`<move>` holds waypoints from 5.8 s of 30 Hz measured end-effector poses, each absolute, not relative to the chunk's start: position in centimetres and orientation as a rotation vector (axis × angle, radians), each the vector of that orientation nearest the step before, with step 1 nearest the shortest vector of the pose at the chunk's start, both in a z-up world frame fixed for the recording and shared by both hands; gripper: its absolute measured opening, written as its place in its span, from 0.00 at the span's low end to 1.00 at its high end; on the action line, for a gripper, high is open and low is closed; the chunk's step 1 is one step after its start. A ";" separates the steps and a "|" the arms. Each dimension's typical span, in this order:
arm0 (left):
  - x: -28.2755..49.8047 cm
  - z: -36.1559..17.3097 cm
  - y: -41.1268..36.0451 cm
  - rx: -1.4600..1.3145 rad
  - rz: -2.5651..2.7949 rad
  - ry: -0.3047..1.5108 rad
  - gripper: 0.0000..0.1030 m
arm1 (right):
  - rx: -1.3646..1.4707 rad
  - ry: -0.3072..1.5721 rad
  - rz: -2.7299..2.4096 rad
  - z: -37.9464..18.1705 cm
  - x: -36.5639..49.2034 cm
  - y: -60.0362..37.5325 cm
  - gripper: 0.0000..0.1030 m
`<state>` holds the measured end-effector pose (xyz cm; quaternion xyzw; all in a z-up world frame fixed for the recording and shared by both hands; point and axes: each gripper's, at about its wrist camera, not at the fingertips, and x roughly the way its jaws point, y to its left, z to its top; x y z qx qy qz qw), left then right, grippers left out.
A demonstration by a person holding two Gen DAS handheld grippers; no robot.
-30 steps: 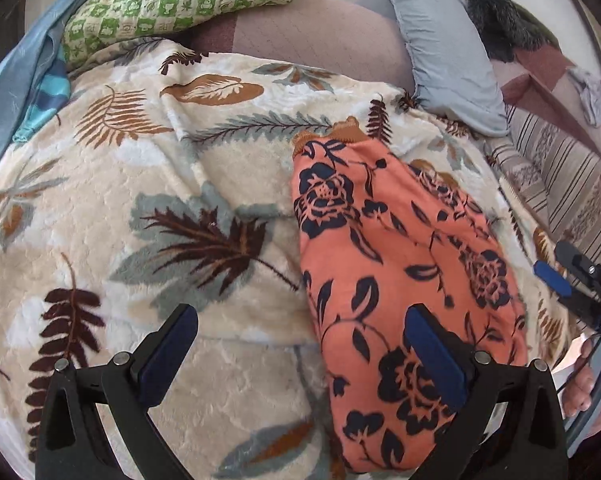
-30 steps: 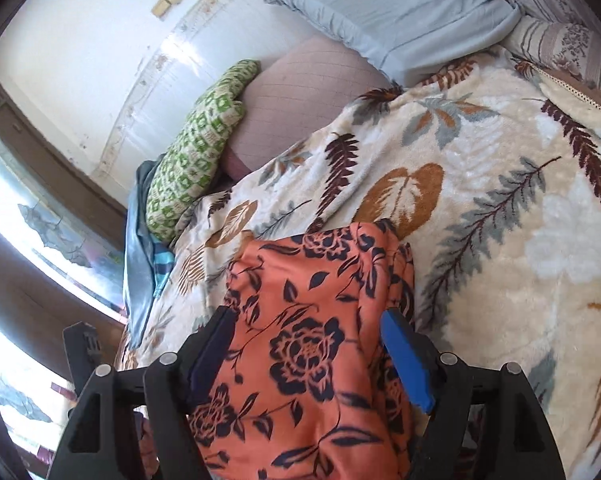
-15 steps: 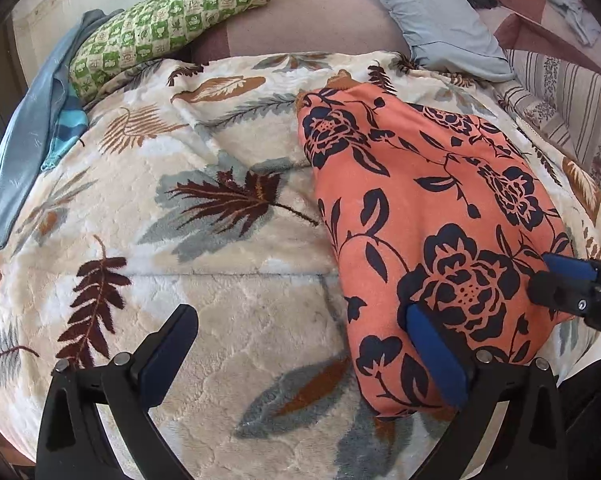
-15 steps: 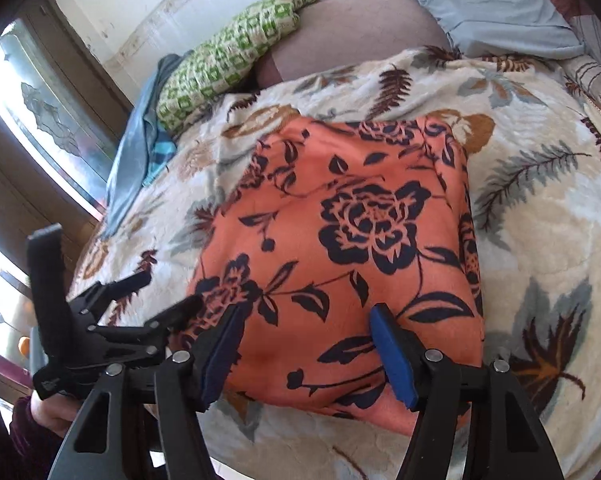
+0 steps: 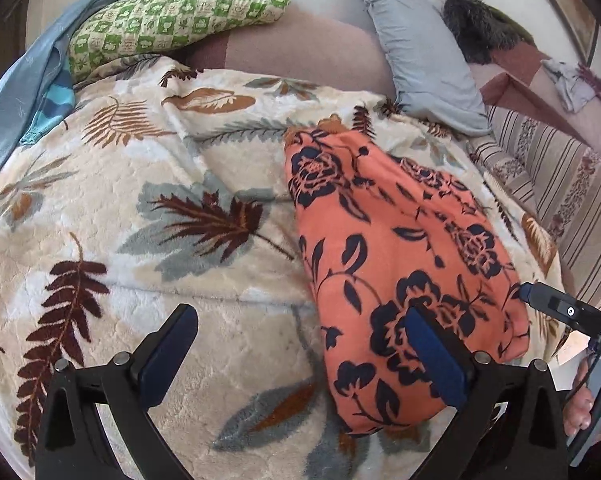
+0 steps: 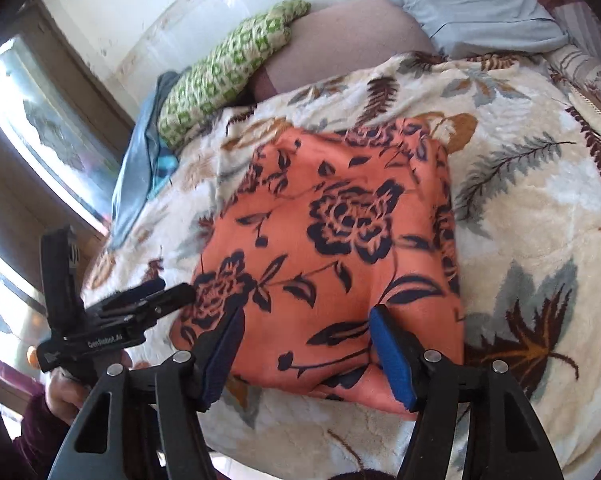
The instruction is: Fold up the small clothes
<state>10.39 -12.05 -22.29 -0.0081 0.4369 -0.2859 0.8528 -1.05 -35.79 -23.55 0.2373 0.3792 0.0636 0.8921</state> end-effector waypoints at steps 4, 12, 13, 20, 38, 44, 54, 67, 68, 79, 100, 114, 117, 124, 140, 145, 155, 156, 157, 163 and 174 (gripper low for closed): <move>12.3 -23.2 -14.3 -0.091 -0.698 0.999 1.00 | 0.599 0.764 0.054 -23.7 -0.4 -39.8 0.67; 13.6 -25.7 -17.5 -0.146 -0.801 1.127 1.00 | 0.807 0.842 0.078 -26.7 3.6 -42.9 0.68; 13.6 -25.7 -17.6 -0.143 -0.807 1.122 1.00 | 0.827 0.849 0.080 -27.1 4.0 -43.1 0.70; 14.3 -25.9 -17.9 -0.201 -0.859 1.137 1.00 | 0.969 0.919 0.184 -30.0 6.6 -43.2 0.70; 13.4 -25.8 -19.2 -0.053 -0.852 1.076 0.88 | 0.647 0.944 0.052 -28.9 7.7 -38.6 0.64; 13.7 -25.8 -18.4 -0.107 -0.849 1.101 0.82 | 0.586 0.922 -0.006 -28.1 7.3 -37.8 0.59; 14.0 -25.8 -18.9 -0.128 -0.854 1.168 0.93 | 0.631 0.917 0.036 -28.7 7.2 -38.8 0.59; 13.8 -25.8 -19.6 -0.072 -0.852 1.115 0.73 | 0.613 0.925 0.090 -29.0 7.3 -39.3 0.59; 13.9 -25.8 -19.4 -0.082 -0.852 1.116 0.69 | 0.608 0.925 0.086 -28.9 7.4 -39.2 0.59; 12.9 -24.6 -18.7 -0.072 -0.845 1.038 0.50 | 0.381 0.857 0.019 -26.2 6.6 -36.2 0.48; 8.0 -16.3 -7.6 -0.139 -0.713 0.922 0.45 | 0.268 0.783 0.244 -18.2 3.7 -25.7 0.39; 8.8 -5.1 -0.5 -0.138 -0.591 0.719 0.44 | 0.217 0.611 0.399 -9.0 4.5 -18.5 0.38; 9.8 -3.4 0.0 -0.135 -0.575 0.689 0.44 | 0.216 0.579 0.419 -7.6 5.2 -17.7 0.38; 12.4 -2.4 -0.2 -0.112 -0.546 0.663 0.44 | 0.228 0.528 0.451 -6.2 7.6 -17.2 0.38; 21.2 -11.6 -5.1 -0.072 -0.531 0.850 0.43 | 0.380 0.655 0.415 -14.3 15.1 -21.4 0.38; 23.5 -15.7 -7.1 -0.063 -0.516 0.923 0.43 | 0.459 0.710 0.389 -18.4 17.6 -23.8 0.38; 25.1 -25.6 -5.0 -0.168 -0.391 1.044 0.67 | 0.664 0.940 0.373 -29.8 21.0 -28.0 0.62; 25.0 -25.7 -4.7 -0.180 -0.386 1.042 0.69 | 0.680 0.952 0.389 -29.8 21.2 -28.3 0.62; 25.0 -25.8 -4.6 -0.185 -0.374 1.043 0.74 | 0.667 0.962 0.395 -29.6 21.3 -28.3 0.63; 22.9 -22.8 -4.8 -0.101 -0.289 1.008 0.74 | 0.606 0.960 0.354 -28.6 20.5 -27.9 0.65; 14.3 -11.4 -1.8 0.015 -0.070 0.734 0.87 | 0.386 0.668 0.221 -17.7 9.2 -26.6 0.65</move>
